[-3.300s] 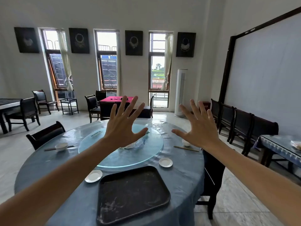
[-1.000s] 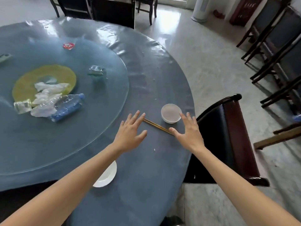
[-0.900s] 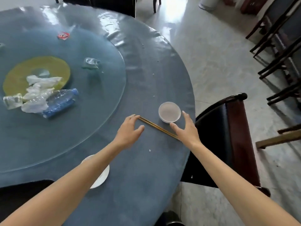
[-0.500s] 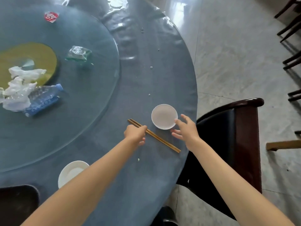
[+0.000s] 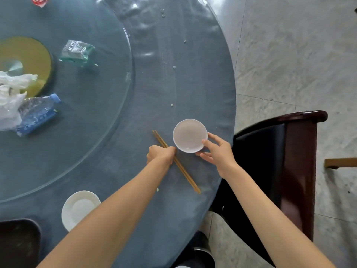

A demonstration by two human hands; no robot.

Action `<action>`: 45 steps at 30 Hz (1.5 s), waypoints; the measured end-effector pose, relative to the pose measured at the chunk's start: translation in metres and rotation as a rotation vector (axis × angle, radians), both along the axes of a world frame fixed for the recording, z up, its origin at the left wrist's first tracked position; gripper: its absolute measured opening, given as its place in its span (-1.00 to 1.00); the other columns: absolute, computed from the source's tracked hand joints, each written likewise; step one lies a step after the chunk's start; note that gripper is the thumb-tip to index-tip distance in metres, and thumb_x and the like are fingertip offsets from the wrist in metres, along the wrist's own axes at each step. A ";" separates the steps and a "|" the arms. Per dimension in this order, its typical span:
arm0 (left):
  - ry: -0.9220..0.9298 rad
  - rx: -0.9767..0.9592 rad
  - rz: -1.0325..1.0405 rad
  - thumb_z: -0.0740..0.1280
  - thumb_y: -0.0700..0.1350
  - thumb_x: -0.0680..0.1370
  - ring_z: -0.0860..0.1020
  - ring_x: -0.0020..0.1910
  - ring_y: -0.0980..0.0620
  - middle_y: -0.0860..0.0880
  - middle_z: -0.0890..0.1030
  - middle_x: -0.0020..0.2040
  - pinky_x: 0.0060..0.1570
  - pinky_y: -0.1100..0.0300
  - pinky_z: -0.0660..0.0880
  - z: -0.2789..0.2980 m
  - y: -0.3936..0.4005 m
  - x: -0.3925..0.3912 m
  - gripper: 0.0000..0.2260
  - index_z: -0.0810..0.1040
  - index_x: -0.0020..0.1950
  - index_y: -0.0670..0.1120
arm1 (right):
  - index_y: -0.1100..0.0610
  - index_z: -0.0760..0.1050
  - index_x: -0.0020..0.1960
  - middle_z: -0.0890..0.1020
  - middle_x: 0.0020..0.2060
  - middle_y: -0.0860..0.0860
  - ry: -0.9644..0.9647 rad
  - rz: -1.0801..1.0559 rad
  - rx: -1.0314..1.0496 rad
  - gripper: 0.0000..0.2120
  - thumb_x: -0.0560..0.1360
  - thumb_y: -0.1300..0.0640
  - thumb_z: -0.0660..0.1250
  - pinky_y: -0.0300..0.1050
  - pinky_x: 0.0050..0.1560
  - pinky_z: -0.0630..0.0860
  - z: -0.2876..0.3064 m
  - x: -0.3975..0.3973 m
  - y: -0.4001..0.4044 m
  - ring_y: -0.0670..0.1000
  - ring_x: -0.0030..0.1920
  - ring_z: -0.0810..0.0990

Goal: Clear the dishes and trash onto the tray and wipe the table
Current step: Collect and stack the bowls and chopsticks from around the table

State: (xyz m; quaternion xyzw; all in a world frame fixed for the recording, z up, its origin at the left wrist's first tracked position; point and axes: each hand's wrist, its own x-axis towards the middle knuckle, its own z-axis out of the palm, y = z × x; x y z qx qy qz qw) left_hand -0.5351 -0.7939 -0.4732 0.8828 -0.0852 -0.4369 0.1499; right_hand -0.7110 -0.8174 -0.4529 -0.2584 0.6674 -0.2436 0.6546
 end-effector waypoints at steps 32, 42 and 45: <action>0.609 -0.497 0.316 0.08 -0.06 0.72 0.26 -0.47 0.12 0.05 0.34 -0.35 -0.49 0.26 0.26 0.073 0.222 0.078 -0.78 0.48 0.15 -0.11 | -0.05 0.57 0.35 0.68 0.05 0.05 -0.110 0.037 -0.078 -0.66 0.64 0.20 0.26 -0.11 -0.12 0.67 0.052 0.054 0.147 0.13 -0.04 0.73; 0.772 -0.774 0.626 0.05 -0.13 0.72 0.36 -0.37 0.10 0.00 0.47 -0.27 -0.42 0.23 0.33 0.090 0.418 0.124 -0.69 0.54 0.26 -0.16 | 0.05 0.53 0.39 0.66 0.18 0.09 -0.201 0.099 -0.093 -0.60 0.60 0.30 0.32 -0.14 -0.17 0.68 0.068 0.111 0.298 0.12 0.11 0.70; 0.732 -0.847 0.682 0.09 -0.12 0.73 0.42 -0.34 0.09 -0.01 0.50 -0.23 -0.38 0.22 0.42 0.090 0.488 0.132 -0.70 0.53 0.32 -0.19 | 0.04 0.52 0.41 0.67 0.19 0.12 -0.206 0.194 -0.069 -0.59 0.60 0.30 0.33 -0.13 -0.17 0.68 0.068 0.130 0.351 0.16 0.11 0.71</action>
